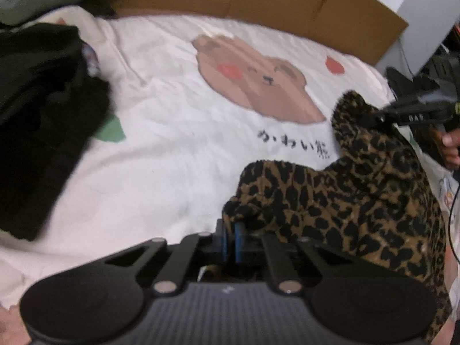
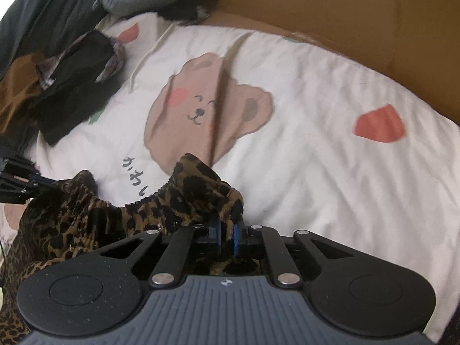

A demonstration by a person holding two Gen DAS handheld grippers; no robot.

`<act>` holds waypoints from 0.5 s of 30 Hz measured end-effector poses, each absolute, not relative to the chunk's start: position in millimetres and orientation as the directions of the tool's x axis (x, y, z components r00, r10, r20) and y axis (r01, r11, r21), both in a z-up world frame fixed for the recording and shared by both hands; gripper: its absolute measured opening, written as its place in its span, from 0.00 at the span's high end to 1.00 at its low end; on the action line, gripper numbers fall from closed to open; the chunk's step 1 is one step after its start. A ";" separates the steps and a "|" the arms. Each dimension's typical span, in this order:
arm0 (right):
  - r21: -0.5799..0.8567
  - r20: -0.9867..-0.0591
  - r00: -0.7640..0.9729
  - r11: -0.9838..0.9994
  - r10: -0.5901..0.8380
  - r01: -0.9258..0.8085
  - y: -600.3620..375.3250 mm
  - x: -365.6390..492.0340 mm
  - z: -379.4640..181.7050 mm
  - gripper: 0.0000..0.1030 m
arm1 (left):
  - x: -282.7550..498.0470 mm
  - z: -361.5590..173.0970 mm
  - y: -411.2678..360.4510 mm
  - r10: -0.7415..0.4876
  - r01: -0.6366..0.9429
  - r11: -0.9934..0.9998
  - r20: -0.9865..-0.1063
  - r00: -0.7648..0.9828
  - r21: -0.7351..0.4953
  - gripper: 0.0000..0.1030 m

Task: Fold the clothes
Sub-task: 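Grasp the garment edge again with both tools, then lift the leopard-print skirt waistband with both tools and stretch it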

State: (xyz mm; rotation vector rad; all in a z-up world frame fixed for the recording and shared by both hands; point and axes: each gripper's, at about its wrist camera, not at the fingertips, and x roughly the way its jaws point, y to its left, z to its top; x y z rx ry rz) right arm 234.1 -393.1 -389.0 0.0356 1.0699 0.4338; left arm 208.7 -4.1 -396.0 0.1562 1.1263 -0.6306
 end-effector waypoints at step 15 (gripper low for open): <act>0.211 -0.783 0.529 0.940 0.326 -0.268 -428.0 218.0 -346.5 0.96 | 233.4 -333.2 1.5 -0.370 0.466 0.878 -0.765 0.527 -0.104 0.96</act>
